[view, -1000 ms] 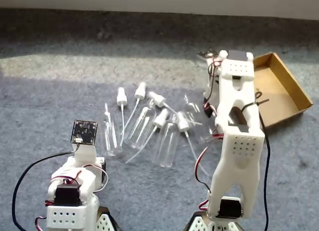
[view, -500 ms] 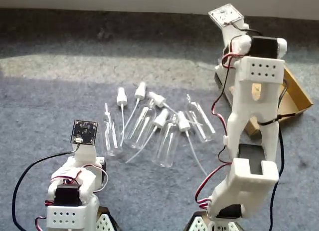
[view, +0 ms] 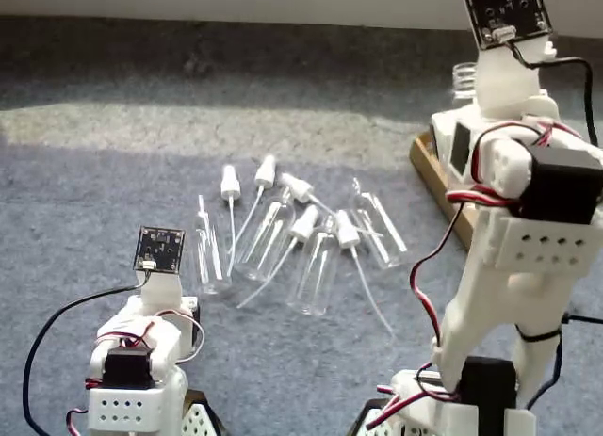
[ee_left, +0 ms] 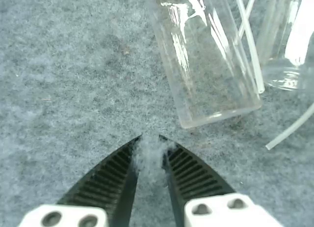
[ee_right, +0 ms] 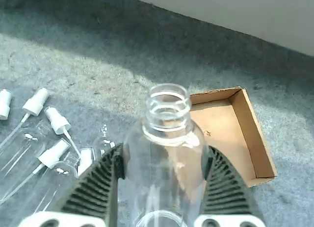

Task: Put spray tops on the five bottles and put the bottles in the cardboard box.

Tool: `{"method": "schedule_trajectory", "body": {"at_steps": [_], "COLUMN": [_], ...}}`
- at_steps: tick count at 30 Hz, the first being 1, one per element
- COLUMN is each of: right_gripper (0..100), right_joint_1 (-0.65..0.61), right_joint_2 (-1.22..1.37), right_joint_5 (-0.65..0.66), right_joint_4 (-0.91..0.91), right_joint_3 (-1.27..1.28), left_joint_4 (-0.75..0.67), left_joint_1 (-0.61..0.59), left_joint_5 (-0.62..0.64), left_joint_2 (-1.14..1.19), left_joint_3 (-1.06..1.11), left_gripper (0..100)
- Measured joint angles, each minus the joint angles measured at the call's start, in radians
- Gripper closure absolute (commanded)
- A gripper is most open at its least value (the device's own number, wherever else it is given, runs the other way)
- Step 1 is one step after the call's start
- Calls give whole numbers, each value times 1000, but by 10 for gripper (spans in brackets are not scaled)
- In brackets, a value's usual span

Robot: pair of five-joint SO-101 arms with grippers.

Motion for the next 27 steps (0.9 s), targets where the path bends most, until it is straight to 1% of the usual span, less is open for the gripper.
{"method": "schedule_trajectory", "body": {"at_steps": [9, 13, 15, 19, 24, 27], "right_gripper": [920, 920, 920, 920, 920, 920], "right_joint_1": [2, 0, -2, -2, -2, -2], "right_joint_2": [-275, -420, -493, -621, -743, -807], "right_joint_5": [-20, -20, -20, -23, -32, -133], "right_joint_4": [0, -2, -32, -135, -301, -417], "right_joint_3": [377, 494, 552, 730, 1042, 1223], "left_joint_4": [0, 0, 0, 0, 0, 0], "left_joint_1": [0, 0, 0, 0, 0, 0], "left_joint_5": [0, 0, 0, 0, 0, 0], "left_joint_2": [0, 0, 0, 0, 0, 0], "left_joint_3": [0, 0, 0, 0, 0, 0], "left_gripper": [994, 994, 994, 994, 994, 993]}}
